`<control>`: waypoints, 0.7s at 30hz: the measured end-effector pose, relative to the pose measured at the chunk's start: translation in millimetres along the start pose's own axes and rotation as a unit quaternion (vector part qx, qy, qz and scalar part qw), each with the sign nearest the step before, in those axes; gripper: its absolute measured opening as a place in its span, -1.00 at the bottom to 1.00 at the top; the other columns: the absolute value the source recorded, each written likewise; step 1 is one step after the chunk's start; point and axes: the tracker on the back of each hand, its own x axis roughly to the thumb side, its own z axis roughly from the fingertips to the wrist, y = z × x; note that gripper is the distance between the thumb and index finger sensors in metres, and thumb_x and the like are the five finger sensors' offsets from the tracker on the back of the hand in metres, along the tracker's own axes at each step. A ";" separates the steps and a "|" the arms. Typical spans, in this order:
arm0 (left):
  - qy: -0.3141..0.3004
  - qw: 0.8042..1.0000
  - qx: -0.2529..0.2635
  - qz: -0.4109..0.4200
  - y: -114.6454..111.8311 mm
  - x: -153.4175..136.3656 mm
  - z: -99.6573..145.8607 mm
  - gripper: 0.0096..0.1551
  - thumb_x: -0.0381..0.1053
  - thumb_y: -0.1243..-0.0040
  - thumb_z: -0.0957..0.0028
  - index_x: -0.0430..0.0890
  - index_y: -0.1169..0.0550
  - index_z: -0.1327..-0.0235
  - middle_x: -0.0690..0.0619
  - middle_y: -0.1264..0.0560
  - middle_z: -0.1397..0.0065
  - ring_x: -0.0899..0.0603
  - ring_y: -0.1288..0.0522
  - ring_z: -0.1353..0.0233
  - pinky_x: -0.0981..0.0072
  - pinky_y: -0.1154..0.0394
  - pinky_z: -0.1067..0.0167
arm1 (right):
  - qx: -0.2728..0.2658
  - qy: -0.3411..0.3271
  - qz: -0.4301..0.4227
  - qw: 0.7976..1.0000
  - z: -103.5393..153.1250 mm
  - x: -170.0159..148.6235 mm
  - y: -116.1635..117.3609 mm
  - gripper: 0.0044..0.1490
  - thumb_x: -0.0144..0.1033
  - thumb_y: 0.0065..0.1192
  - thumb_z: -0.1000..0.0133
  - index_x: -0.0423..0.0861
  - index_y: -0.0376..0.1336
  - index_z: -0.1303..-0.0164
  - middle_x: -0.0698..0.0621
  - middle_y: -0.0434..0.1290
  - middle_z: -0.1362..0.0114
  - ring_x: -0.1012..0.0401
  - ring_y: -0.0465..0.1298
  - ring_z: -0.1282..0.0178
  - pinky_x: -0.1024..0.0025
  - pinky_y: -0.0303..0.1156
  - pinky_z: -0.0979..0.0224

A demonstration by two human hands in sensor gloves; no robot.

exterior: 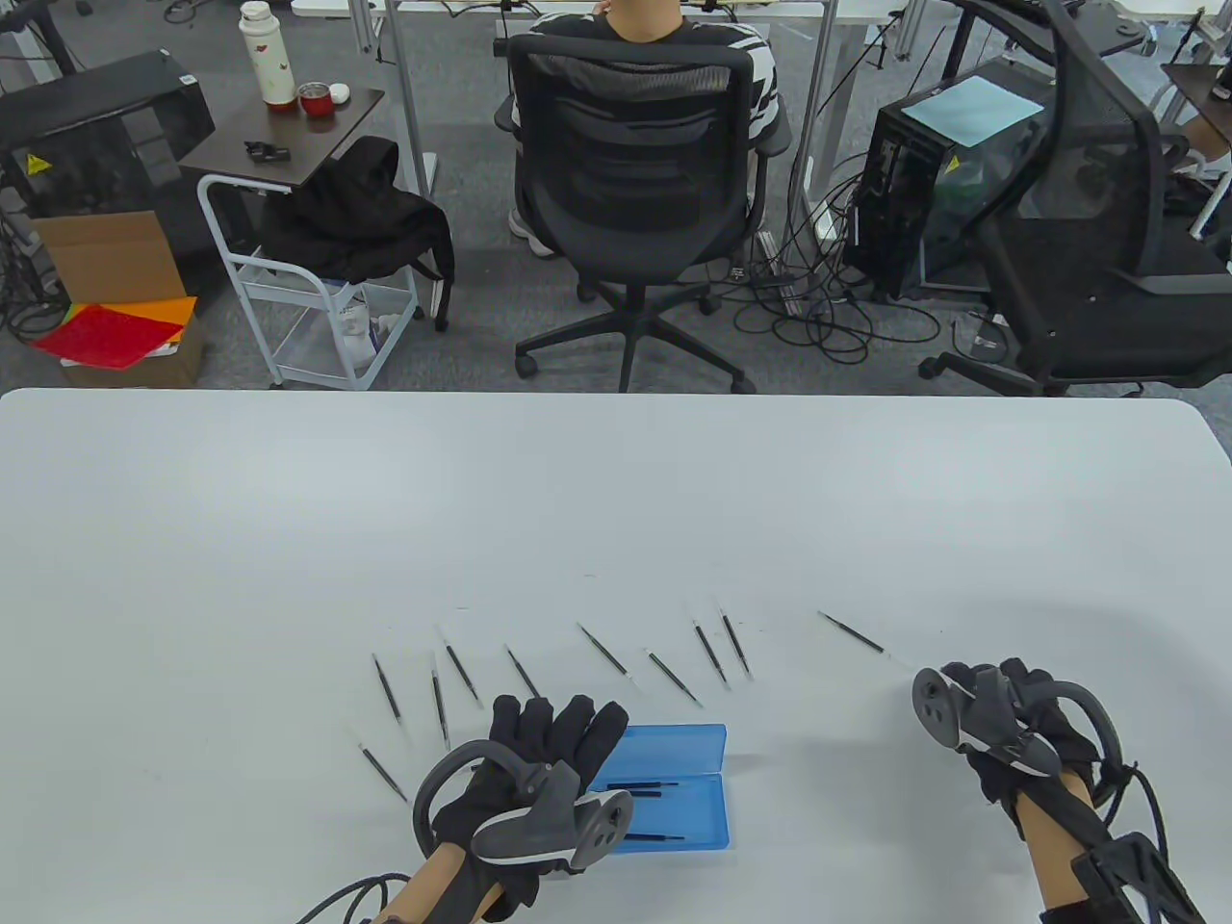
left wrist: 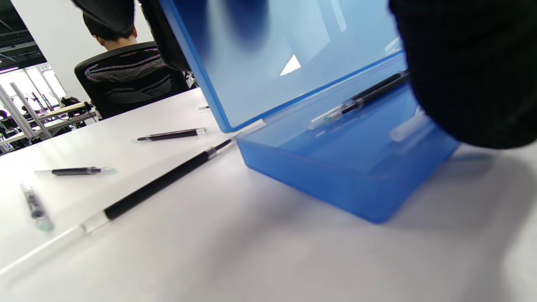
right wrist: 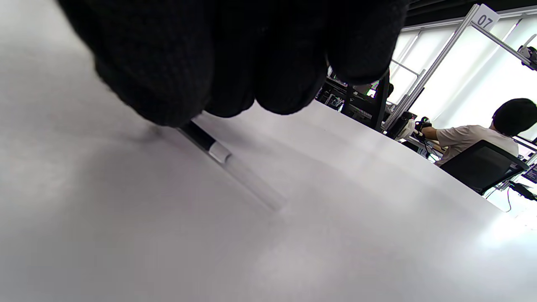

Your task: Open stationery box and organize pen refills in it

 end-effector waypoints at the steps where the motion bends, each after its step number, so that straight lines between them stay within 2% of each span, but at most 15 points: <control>1: 0.000 1.000 0.000 0.000 0.0 0.0 0.0 0.70 0.51 -0.35 0.38 -0.13 0.35 -0.67 -0.21 0.09 -0.80 -0.49 -0.20 -0.67 -0.53 -0.11 -0.50 | 0.005 0.001 -0.002 1.000 -0.8 -0.1 1.6 -0.16 -0.19 0.57 0.13 0.02 0.31 -0.41 0.08 0.66 -0.26 0.03 0.61 -0.30 -0.09 0.47 -0.50; 12: -0.001 1.000 0.001 0.000 -0.2 -0.3 0.0 0.70 0.51 -0.35 0.38 -0.14 0.35 -0.67 -0.20 0.09 -0.80 -0.49 -0.20 -0.67 -0.53 -0.11 -0.49 | -0.001 -0.011 0.004 1.000 -0.9 4.5 4.9 -0.27 -0.26 0.55 0.11 0.04 0.36 -0.32 0.11 0.69 -0.19 0.05 0.64 -0.26 -0.08 0.50 -0.48; 21: 0.000 1.000 0.001 0.000 -0.2 -0.2 0.2 0.70 0.51 -0.35 0.38 -0.13 0.35 -0.67 -0.21 0.09 -0.80 -0.49 -0.20 -0.67 -0.53 -0.10 -0.50 | 0.004 -0.011 -0.019 1.000 -2.6 1.9 5.7 -0.25 -0.22 0.56 0.12 -0.03 0.36 -0.33 0.09 0.68 -0.14 0.04 0.67 -0.21 -0.13 0.52 -0.46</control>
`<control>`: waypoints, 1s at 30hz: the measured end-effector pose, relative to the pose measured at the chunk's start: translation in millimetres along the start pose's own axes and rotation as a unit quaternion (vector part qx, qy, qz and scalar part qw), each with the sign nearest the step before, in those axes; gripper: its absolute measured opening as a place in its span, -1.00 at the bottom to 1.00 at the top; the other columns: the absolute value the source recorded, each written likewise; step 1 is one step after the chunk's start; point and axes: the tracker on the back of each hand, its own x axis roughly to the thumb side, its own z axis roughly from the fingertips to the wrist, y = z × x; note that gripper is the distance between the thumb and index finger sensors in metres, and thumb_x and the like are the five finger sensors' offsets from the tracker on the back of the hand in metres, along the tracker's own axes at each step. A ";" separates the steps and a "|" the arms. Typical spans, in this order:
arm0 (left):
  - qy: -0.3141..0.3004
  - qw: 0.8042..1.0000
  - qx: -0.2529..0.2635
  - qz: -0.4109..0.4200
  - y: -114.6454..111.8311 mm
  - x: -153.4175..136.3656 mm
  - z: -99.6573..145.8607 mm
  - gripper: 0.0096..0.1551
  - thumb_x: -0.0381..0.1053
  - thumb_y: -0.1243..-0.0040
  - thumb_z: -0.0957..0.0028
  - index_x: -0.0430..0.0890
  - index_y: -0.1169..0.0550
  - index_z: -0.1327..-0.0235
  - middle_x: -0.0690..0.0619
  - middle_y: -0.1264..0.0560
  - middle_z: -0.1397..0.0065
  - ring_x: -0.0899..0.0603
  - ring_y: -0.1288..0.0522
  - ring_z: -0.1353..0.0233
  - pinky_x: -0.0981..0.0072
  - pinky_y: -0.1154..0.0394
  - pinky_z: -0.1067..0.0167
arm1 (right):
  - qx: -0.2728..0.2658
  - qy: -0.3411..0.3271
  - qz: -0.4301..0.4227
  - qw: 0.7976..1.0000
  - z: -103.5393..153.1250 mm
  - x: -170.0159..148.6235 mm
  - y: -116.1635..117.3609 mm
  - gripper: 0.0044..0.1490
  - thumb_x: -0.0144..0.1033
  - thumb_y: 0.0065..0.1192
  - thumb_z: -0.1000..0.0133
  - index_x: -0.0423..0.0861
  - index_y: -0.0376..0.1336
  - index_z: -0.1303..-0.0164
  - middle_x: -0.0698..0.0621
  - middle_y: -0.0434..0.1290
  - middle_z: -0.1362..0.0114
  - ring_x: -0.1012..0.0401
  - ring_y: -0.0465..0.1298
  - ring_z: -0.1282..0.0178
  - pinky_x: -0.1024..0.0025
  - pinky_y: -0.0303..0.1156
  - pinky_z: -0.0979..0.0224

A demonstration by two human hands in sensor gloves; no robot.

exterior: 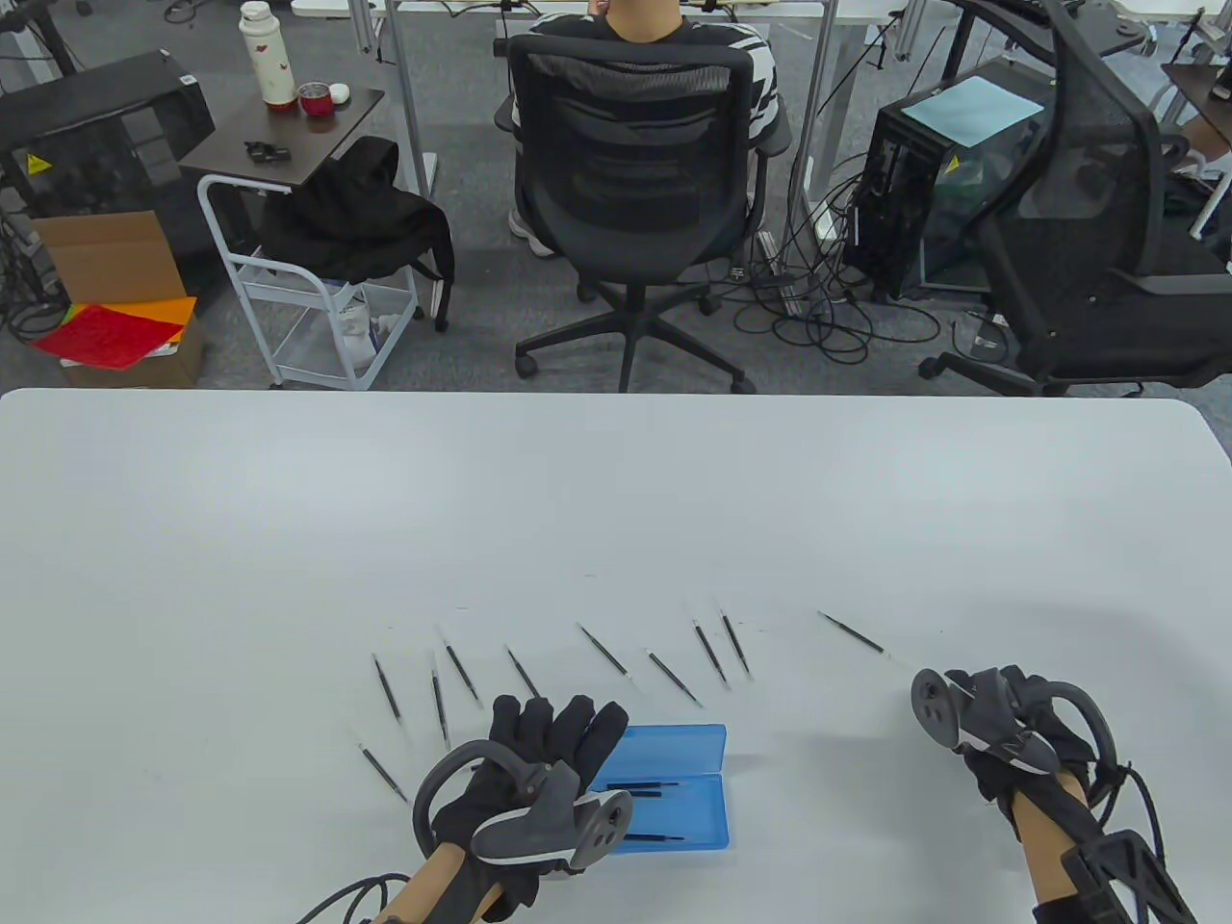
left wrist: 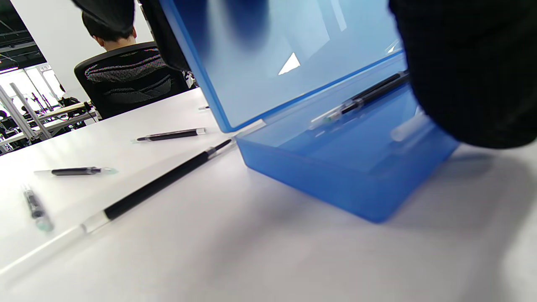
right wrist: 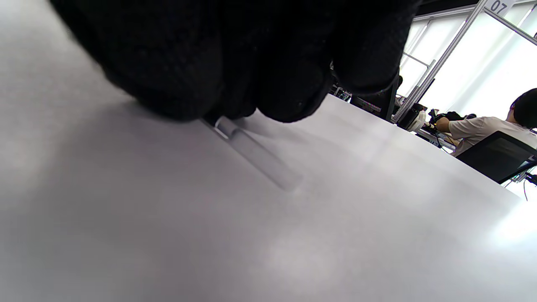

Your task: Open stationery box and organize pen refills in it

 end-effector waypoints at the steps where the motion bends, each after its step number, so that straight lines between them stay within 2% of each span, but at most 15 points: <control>1: 0.000 1.000 0.000 0.000 0.0 0.0 0.0 0.70 0.51 -0.35 0.38 -0.13 0.36 -0.67 -0.21 0.09 -0.80 -0.49 -0.20 -0.67 -0.54 -0.10 -0.49 | -0.001 0.002 -0.006 1.000 -0.1 -0.9 0.3 -0.24 -0.22 0.56 0.12 -0.03 0.35 -0.33 0.08 0.68 -0.14 0.04 0.67 -0.20 -0.14 0.53 -0.45; 11: -0.001 1.000 0.000 0.001 -0.1 -0.2 -0.1 0.70 0.51 -0.35 0.38 -0.13 0.36 -0.67 -0.20 0.09 -0.80 -0.49 -0.20 -0.67 -0.53 -0.10 -0.50 | -0.015 0.026 -0.045 0.999 3.6 -6.0 -1.5 -0.24 -0.21 0.57 0.12 -0.06 0.35 -0.32 0.06 0.69 -0.13 0.03 0.68 -0.16 -0.16 0.55 -0.42; 17: -0.001 1.000 -0.001 0.003 -0.1 -0.5 -0.3 0.70 0.51 -0.35 0.38 -0.13 0.36 -0.67 -0.20 0.09 -0.80 -0.49 -0.20 -0.67 -0.54 -0.10 -0.50 | -0.069 -0.007 -0.078 0.995 22.8 3.8 -33.5 -0.23 -0.21 0.57 0.11 -0.07 0.35 -0.33 0.05 0.69 -0.13 0.02 0.68 -0.16 -0.16 0.54 -0.42; 24: -0.001 1.000 -0.001 0.002 -0.1 -0.5 -0.3 0.70 0.51 -0.35 0.38 -0.13 0.36 -0.67 -0.20 0.09 -0.80 -0.49 -0.20 -0.67 -0.53 -0.10 -0.49 | -0.146 -0.093 -0.079 0.982 59.5 49.1 -87.0 -0.22 -0.21 0.57 0.11 -0.07 0.34 -0.34 0.05 0.69 -0.14 0.02 0.67 -0.17 -0.16 0.53 -0.43; 30: -0.001 1.000 -0.001 0.003 -0.1 -0.6 -0.3 0.70 0.51 -0.35 0.38 -0.13 0.36 -0.67 -0.21 0.09 -0.80 -0.49 -0.20 -0.67 -0.53 -0.10 -0.50 | -0.198 -0.189 -0.062 0.960 95.3 111.7 -121.2 -0.22 -0.21 0.57 0.11 -0.06 0.34 -0.34 0.06 0.69 -0.14 0.02 0.67 -0.17 -0.16 0.53 -0.44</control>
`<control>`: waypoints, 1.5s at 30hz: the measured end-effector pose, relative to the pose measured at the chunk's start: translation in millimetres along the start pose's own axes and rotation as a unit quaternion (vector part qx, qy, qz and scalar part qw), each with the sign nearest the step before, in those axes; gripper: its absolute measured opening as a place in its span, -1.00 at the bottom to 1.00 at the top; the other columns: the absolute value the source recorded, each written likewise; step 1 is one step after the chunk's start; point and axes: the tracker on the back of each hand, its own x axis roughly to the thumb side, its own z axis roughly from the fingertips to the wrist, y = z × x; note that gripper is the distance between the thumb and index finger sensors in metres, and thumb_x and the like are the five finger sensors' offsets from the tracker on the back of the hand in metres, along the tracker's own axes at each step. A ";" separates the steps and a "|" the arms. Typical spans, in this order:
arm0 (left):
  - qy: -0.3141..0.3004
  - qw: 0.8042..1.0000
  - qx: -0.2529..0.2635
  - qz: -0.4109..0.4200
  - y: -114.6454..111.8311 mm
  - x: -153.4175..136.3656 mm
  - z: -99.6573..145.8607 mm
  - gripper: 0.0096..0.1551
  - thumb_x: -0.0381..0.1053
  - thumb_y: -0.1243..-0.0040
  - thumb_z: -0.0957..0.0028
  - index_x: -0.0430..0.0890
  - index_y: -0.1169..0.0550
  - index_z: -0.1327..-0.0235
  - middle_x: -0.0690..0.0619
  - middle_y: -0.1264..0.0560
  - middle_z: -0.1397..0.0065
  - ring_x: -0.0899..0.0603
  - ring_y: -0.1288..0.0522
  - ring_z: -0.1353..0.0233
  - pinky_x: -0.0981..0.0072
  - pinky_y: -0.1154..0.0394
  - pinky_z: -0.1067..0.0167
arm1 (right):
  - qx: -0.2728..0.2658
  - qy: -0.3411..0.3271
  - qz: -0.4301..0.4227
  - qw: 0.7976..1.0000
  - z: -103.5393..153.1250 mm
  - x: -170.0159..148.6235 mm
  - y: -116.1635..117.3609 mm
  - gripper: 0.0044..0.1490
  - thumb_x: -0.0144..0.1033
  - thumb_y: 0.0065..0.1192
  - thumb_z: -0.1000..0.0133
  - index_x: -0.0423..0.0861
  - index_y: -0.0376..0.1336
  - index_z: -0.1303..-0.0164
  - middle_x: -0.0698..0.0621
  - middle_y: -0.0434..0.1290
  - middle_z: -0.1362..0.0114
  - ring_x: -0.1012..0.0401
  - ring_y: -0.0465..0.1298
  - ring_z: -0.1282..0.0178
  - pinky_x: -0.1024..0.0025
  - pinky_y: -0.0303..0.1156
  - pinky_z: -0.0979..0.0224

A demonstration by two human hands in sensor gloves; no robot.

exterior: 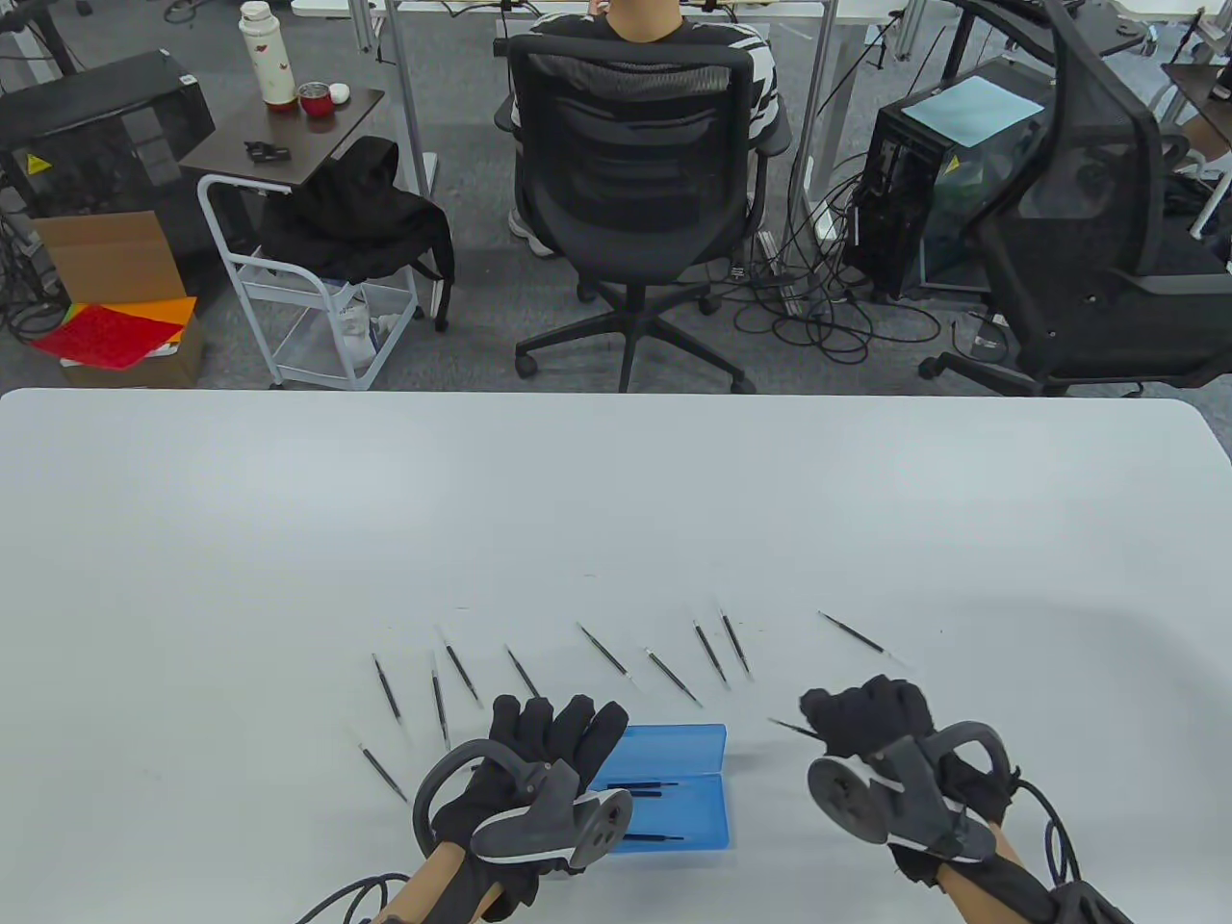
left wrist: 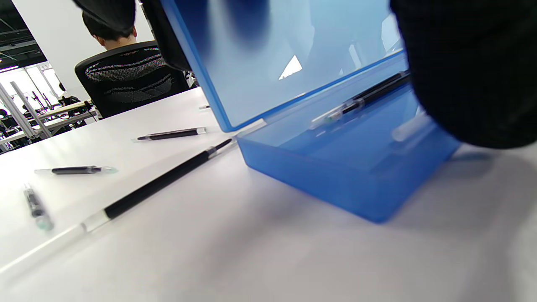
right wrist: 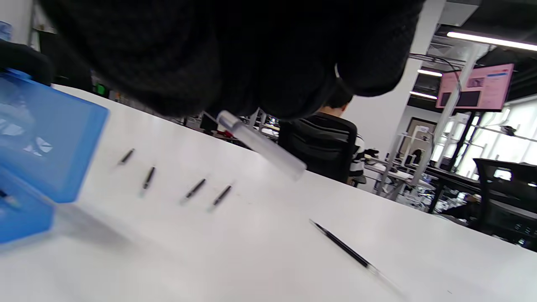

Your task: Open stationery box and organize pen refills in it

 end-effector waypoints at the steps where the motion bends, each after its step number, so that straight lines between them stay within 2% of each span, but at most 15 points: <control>1: 0.000 1.000 0.000 0.001 0.0 0.0 -0.1 0.70 0.51 -0.35 0.37 -0.13 0.36 -0.67 -0.20 0.09 -0.80 -0.48 -0.20 -0.67 -0.54 -0.10 -0.49 | -0.002 -0.018 0.002 1.000 -0.8 13.5 -2.8 -0.22 -0.21 0.57 0.11 -0.06 0.34 -0.34 0.06 0.69 -0.14 0.02 0.67 -0.17 -0.16 0.53 -0.44; 5: -0.001 1.000 0.000 0.000 -0.1 0.1 0.0 0.70 0.51 -0.34 0.37 -0.13 0.36 -0.67 -0.20 0.09 -0.80 -0.49 -0.20 -0.67 -0.54 -0.10 -0.49 | 0.002 -0.072 0.014 0.997 -4.5 59.3 -2.7 -0.22 -0.20 0.57 0.11 -0.06 0.34 -0.34 0.06 0.69 -0.14 0.03 0.67 -0.17 -0.15 0.53 -0.44; 9: -0.001 1.000 0.001 -0.002 -0.1 0.1 -0.1 0.70 0.51 -0.34 0.37 -0.14 0.36 -0.67 -0.20 0.09 -0.80 -0.49 -0.20 -0.67 -0.53 -0.10 -0.49 | 0.014 -0.120 0.027 0.992 -10.0 100.5 9.7 -0.22 -0.20 0.57 0.11 -0.06 0.34 -0.35 0.06 0.68 -0.14 0.03 0.67 -0.17 -0.15 0.53 -0.44; 13: -0.001 1.000 0.001 -0.002 -0.2 0.1 0.1 0.69 0.51 -0.34 0.37 -0.13 0.36 -0.67 -0.21 0.10 -0.80 -0.49 -0.20 -0.67 -0.53 -0.10 -0.49 | 0.021 -0.141 0.044 0.989 -17.0 127.9 22.3 -0.22 -0.20 0.57 0.11 -0.05 0.34 -0.35 0.06 0.68 -0.14 0.03 0.67 -0.17 -0.14 0.52 -0.44; 17: -0.002 1.000 0.002 -0.002 -0.2 0.2 0.2 0.70 0.51 -0.34 0.37 -0.13 0.36 -0.67 -0.21 0.10 -0.80 -0.49 -0.20 -0.67 -0.53 -0.10 -0.49 | 0.018 -0.147 0.057 0.987 -23.4 142.4 30.1 -0.22 -0.20 0.56 0.11 -0.05 0.34 -0.35 0.06 0.68 -0.14 0.03 0.67 -0.17 -0.14 0.52 -0.44; 27: -0.002 1.000 0.003 -0.003 -0.4 0.3 0.3 0.69 0.51 -0.34 0.36 -0.14 0.36 -0.67 -0.21 0.09 -0.80 -0.49 -0.20 -0.67 -0.53 -0.10 -0.49 | 0.012 -0.147 0.078 0.986 -34.0 157.5 43.0 -0.22 -0.21 0.55 0.10 -0.04 0.33 -0.36 0.07 0.68 -0.16 0.03 0.66 -0.18 -0.13 0.51 -0.45; 34: -0.002 1.000 0.003 -0.003 -0.3 0.4 0.4 0.69 0.51 -0.34 0.36 -0.14 0.36 -0.67 -0.21 0.09 -0.80 -0.49 -0.20 -0.67 -0.53 -0.10 -0.49 | 0.006 -0.143 0.080 0.986 -34.0 158.7 43.8 -0.23 -0.18 0.52 0.08 -0.02 0.32 -0.38 0.08 0.67 -0.18 0.04 0.65 -0.20 -0.11 0.49 -0.47; 41: -0.002 1.000 0.002 -0.003 -0.3 0.5 0.4 0.69 0.51 -0.34 0.37 -0.14 0.36 -0.67 -0.21 0.09 -0.80 -0.48 -0.20 -0.67 -0.53 -0.10 -0.49 | -0.011 -0.142 0.073 0.987 -27.2 151.3 23.6 -0.26 -0.21 0.52 0.08 -0.02 0.34 -0.35 0.08 0.68 -0.15 0.04 0.66 -0.18 -0.11 0.50 -0.46; 45: -0.002 1.000 0.002 -0.002 -0.4 0.4 0.6 0.69 0.51 -0.34 0.37 -0.14 0.35 -0.67 -0.21 0.09 -0.80 -0.48 -0.20 -0.67 -0.53 -0.10 -0.49 | -0.026 -0.128 0.087 0.988 -26.5 134.7 4.0 -0.27 -0.21 0.52 0.07 -0.02 0.34 -0.35 0.09 0.68 -0.15 0.05 0.66 -0.18 -0.11 0.50 -0.46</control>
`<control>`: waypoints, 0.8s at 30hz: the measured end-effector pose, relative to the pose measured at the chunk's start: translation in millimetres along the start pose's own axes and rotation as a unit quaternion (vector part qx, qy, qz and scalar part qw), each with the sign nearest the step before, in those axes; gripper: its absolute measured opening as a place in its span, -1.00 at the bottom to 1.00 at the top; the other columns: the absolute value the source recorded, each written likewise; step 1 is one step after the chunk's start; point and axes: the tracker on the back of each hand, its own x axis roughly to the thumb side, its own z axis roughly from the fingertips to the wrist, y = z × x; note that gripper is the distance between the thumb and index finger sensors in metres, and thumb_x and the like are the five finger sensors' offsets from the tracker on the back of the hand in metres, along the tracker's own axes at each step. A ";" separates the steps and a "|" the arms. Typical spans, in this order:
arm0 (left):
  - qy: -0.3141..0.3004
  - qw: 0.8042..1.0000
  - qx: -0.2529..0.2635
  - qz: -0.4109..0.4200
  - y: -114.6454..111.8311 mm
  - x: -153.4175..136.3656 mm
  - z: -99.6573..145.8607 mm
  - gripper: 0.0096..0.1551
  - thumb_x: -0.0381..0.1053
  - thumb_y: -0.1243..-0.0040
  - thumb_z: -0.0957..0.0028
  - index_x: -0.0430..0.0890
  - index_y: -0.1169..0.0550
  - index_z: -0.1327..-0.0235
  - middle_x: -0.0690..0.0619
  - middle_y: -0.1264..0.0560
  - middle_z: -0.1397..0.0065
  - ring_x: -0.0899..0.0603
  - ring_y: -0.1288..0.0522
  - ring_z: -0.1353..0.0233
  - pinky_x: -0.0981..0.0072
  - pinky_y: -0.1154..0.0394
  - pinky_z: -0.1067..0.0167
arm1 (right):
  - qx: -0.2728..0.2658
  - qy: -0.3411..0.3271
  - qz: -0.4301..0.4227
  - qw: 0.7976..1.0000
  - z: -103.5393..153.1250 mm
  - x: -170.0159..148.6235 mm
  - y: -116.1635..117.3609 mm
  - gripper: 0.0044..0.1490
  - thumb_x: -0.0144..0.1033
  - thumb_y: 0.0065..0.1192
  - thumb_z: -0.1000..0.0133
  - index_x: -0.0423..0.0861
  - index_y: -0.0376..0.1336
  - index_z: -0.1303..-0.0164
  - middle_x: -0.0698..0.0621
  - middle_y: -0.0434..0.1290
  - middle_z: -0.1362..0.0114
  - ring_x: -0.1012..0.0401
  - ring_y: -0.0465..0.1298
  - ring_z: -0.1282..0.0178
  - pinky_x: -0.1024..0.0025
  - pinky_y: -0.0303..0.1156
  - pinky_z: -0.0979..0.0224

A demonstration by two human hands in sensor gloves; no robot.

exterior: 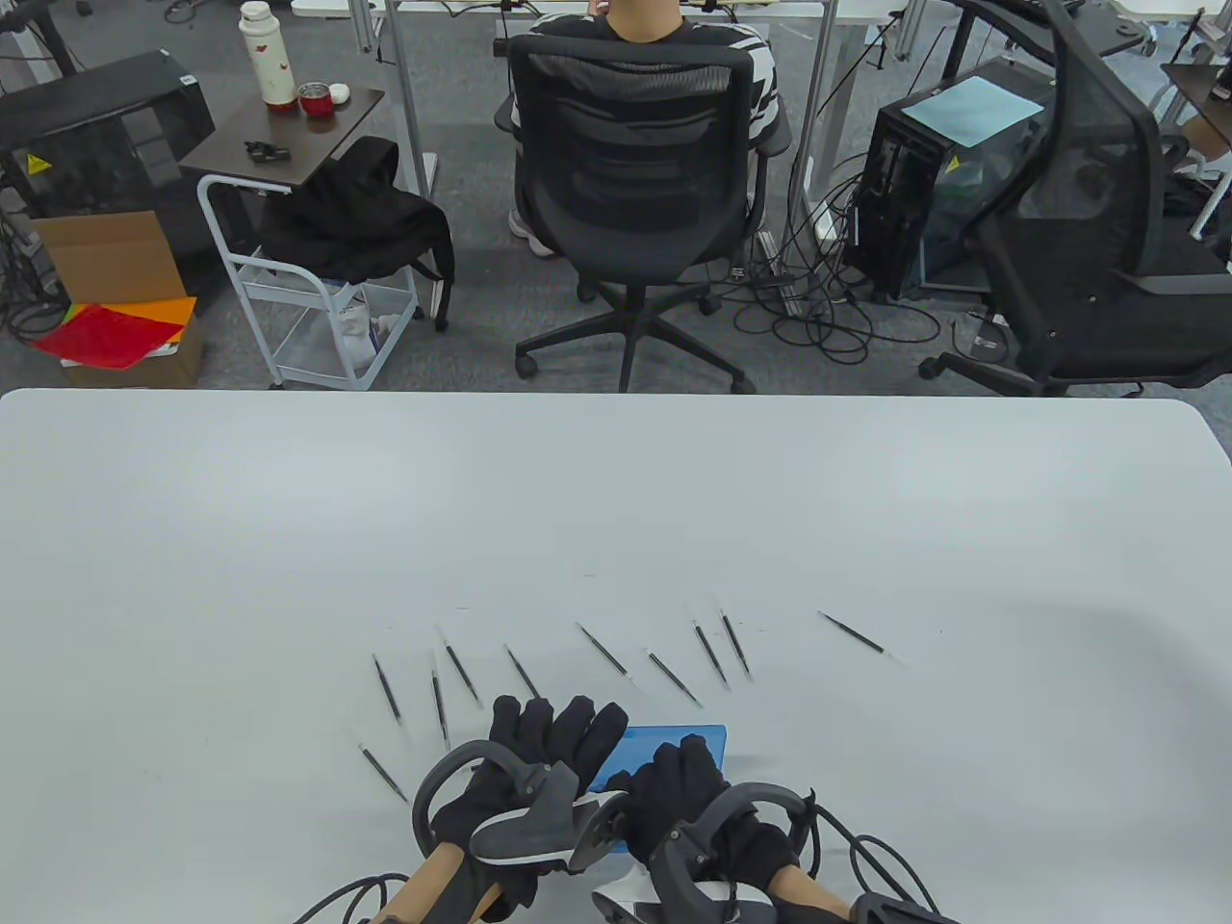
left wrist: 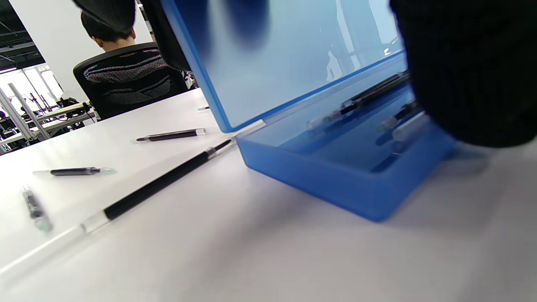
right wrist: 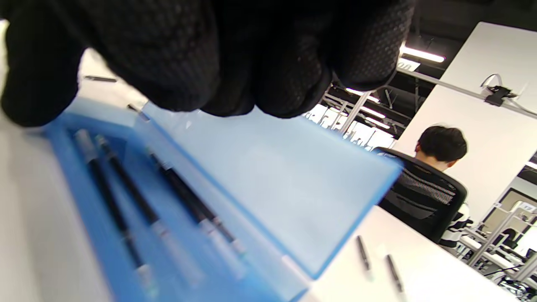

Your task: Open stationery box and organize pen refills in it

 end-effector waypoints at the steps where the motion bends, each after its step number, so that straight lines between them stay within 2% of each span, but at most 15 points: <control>1: 0.000 1.000 0.000 0.000 0.0 0.0 -0.1 0.69 0.51 -0.34 0.37 -0.13 0.35 -0.67 -0.21 0.09 -0.80 -0.49 -0.20 -0.67 -0.53 -0.11 -0.49 | -0.003 0.010 -0.001 1.000 -0.5 -7.6 -4.0 -0.27 -0.21 0.52 0.07 -0.02 0.34 -0.35 0.09 0.68 -0.15 0.04 0.66 -0.18 -0.11 0.50 -0.46; 6: 0.001 1.000 0.000 -0.001 0.1 0.0 0.0 0.69 0.51 -0.34 0.36 -0.14 0.36 -0.67 -0.21 0.09 -0.80 -0.49 -0.20 -0.67 -0.53 -0.10 -0.49 | -0.005 0.067 0.004 0.998 -11.0 -44.6 -12.8 -0.27 -0.22 0.51 0.07 -0.02 0.34 -0.36 0.08 0.68 -0.15 0.04 0.66 -0.18 -0.11 0.50 -0.46; 10: 0.001 1.000 0.000 -0.002 0.3 0.3 -0.1 0.69 0.51 -0.34 0.36 -0.13 0.36 -0.67 -0.21 0.09 -0.80 -0.48 -0.20 -0.67 -0.53 -0.10 -0.50 | 0.015 0.116 -0.004 0.993 -27.5 -75.1 -5.2 -0.27 -0.22 0.51 0.07 -0.02 0.34 -0.36 0.08 0.69 -0.15 0.04 0.66 -0.18 -0.11 0.50 -0.46; 16: 0.000 1.000 0.000 0.000 0.2 0.1 0.0 0.69 0.51 -0.34 0.37 -0.13 0.36 -0.67 -0.21 0.09 -0.80 -0.48 -0.21 -0.67 -0.53 -0.10 -0.49 | 0.085 0.183 -0.031 0.979 -56.7 -113.5 39.3 -0.28 -0.23 0.51 0.06 -0.02 0.34 -0.36 0.08 0.69 -0.15 0.04 0.66 -0.19 -0.11 0.50 -0.47; 21: 0.000 1.000 -0.001 0.000 0.3 0.1 0.0 0.69 0.51 -0.34 0.37 -0.13 0.35 -0.67 -0.20 0.09 -0.80 -0.49 -0.20 -0.67 -0.53 -0.11 -0.49 | 0.147 0.224 -0.049 0.962 -74.8 -131.1 83.8 -0.28 -0.22 0.50 0.06 -0.01 0.35 -0.36 0.08 0.70 -0.15 0.03 0.66 -0.19 -0.11 0.50 -0.46; 24: 0.000 1.000 -0.001 0.000 0.2 0.0 -0.1 0.69 0.50 -0.34 0.36 -0.14 0.35 -0.67 -0.21 0.09 -0.80 -0.49 -0.20 -0.67 -0.53 -0.11 -0.49 | 0.169 0.245 -0.067 0.952 -81.9 -138.4 102.6 -0.28 -0.20 0.49 0.06 -0.01 0.35 -0.36 0.08 0.70 -0.16 0.03 0.66 -0.19 -0.11 0.49 -0.47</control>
